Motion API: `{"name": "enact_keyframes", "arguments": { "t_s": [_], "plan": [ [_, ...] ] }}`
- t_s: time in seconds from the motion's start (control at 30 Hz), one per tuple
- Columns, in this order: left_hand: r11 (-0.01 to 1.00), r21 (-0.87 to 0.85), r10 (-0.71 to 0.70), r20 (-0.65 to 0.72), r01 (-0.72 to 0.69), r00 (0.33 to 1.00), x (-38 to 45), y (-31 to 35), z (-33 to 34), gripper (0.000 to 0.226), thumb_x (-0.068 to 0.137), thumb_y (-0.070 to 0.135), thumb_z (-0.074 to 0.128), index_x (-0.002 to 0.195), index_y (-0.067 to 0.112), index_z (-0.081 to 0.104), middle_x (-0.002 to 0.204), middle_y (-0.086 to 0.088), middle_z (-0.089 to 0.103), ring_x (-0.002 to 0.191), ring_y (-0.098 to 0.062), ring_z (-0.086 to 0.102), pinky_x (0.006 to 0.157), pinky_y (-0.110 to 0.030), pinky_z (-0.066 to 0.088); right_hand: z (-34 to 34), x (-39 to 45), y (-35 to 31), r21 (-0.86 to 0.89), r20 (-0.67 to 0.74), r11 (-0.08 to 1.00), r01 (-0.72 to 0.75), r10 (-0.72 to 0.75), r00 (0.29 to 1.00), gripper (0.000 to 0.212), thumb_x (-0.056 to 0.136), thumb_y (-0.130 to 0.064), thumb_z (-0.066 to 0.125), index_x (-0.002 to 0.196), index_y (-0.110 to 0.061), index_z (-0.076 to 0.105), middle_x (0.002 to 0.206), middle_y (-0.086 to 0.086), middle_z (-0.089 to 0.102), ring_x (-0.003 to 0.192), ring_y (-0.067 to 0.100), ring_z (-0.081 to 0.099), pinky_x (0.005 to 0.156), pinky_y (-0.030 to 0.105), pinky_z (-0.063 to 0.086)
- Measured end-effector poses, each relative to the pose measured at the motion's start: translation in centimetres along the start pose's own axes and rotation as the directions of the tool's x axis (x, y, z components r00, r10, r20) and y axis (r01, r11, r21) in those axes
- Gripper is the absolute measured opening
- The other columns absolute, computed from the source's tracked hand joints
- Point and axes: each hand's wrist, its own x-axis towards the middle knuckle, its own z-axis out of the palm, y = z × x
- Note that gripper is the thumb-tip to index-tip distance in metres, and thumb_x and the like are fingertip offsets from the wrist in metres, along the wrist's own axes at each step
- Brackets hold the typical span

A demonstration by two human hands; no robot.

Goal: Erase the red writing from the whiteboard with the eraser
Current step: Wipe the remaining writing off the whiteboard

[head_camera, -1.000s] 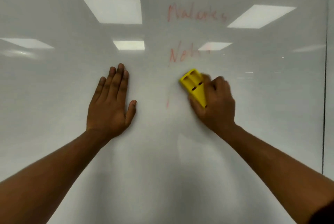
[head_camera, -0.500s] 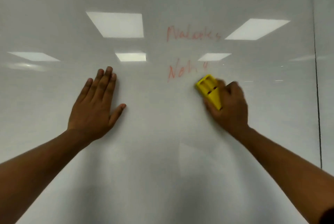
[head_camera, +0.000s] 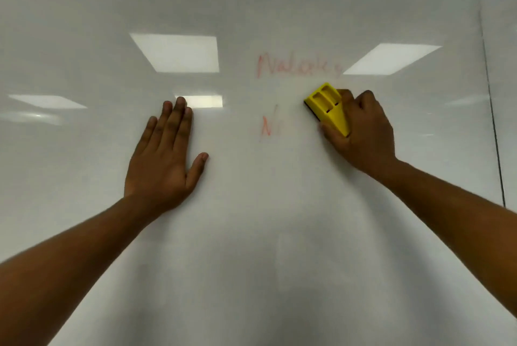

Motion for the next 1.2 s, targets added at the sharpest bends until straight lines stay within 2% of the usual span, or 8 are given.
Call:
{"name": "enact_keyframes", "arguments": {
  "t_s": [0.13,0.3,0.53,0.73,0.8,0.97,1.13,1.2],
  "plan": [
    [1.000,0.005,-0.001,-0.007,0.001,1.000,0.0,0.1,0.0,0.082,0.106,0.055,0.029,0.170,0.009,0.007,0.179,-0.007,0.002,0.166,-0.023,0.000,0.135,-0.040,0.005,1.0,2.4,-4.5,0.032,-0.041,0.994,-0.107,0.109,0.993,0.071,0.089,-0.057,0.060,0.147,-0.020,0.043,0.116,0.013,0.047,0.107,0.034,0.049,0.070,0.033,0.034],
    [1.000,0.016,0.001,-0.012,-0.001,1.000,0.0,0.2,-0.1,0.081,0.106,0.054,0.030,0.170,0.008,0.008,0.179,-0.007,0.003,0.166,-0.023,0.001,0.135,-0.040,0.006,0.9,-1.2,-4.6,0.033,0.066,0.969,0.243,-0.245,0.967,0.072,0.088,-0.064,0.053,0.147,-0.023,0.044,0.109,0.006,0.045,0.096,0.027,0.049,0.058,0.035,0.048],
    [1.000,0.028,0.002,0.011,-0.003,1.000,0.0,0.1,-0.1,0.082,0.106,0.055,0.027,0.170,0.009,0.005,0.179,-0.007,0.000,0.166,-0.022,-0.002,0.135,-0.039,0.004,1.3,3.7,-6.7,0.062,-0.049,0.987,-0.149,0.152,0.987,0.071,0.088,-0.058,0.060,0.146,-0.019,0.045,0.119,0.015,0.048,0.112,0.036,0.051,0.074,0.041,0.046],
    [1.000,0.015,-0.012,0.095,0.011,0.995,0.1,0.4,-1.0,0.083,0.105,0.056,0.023,0.170,0.009,0.000,0.179,-0.006,-0.006,0.166,-0.021,-0.008,0.135,-0.038,-0.001,0.7,-3.0,-6.6,0.050,0.094,0.932,0.358,-0.361,0.928,0.069,0.087,-0.057,0.061,0.143,-0.019,0.049,0.107,0.009,0.048,0.094,0.031,0.051,0.055,0.037,0.049],
    [1.000,0.022,-0.004,0.113,0.001,0.994,0.2,0.4,-1.3,0.084,0.105,0.057,0.022,0.170,0.009,-0.002,0.179,-0.006,-0.009,0.165,-0.020,-0.011,0.134,-0.034,-0.007,0.2,-2.6,-4.4,0.001,0.103,0.945,0.328,-0.326,0.940,0.069,0.087,-0.059,0.060,0.143,-0.019,0.049,0.108,0.010,0.048,0.095,0.033,0.052,0.057,0.038,0.050],
    [1.000,0.013,0.017,0.075,-0.018,0.997,2.9,1.0,-1.5,0.086,0.105,0.059,0.025,0.169,0.006,0.001,0.179,-0.008,-0.005,0.166,-0.022,-0.008,0.134,-0.035,-0.004,0.9,1.4,-5.8,0.020,0.004,1.000,-0.019,0.019,1.000,0.069,0.089,-0.058,0.060,0.144,-0.019,0.047,0.114,0.012,0.048,0.105,0.032,0.051,0.065,0.036,0.042],
    [1.000,-0.011,-0.028,-0.012,0.028,1.000,3.5,2.3,-0.2,0.083,0.106,0.056,0.028,0.169,0.006,0.009,0.179,-0.009,0.003,0.166,-0.024,0.001,0.135,-0.040,0.005,1.7,-1.6,-6.3,0.043,-0.013,0.946,0.322,-0.322,0.947,0.069,0.087,-0.059,0.058,0.143,-0.021,0.050,0.107,0.007,0.048,0.095,0.027,0.050,0.056,0.031,0.044],
    [1.000,-0.007,-0.012,-0.019,0.012,1.000,3.4,1.9,0.1,0.083,0.106,0.057,0.027,0.170,0.008,0.008,0.179,-0.007,0.002,0.166,-0.022,0.000,0.135,-0.038,0.003,1.4,-2.4,-3.0,0.036,-0.018,0.935,0.353,-0.352,0.936,0.069,0.086,-0.060,0.059,0.143,-0.022,0.052,0.105,0.006,0.047,0.093,0.028,0.050,0.056,0.034,0.047]
  ]
}}
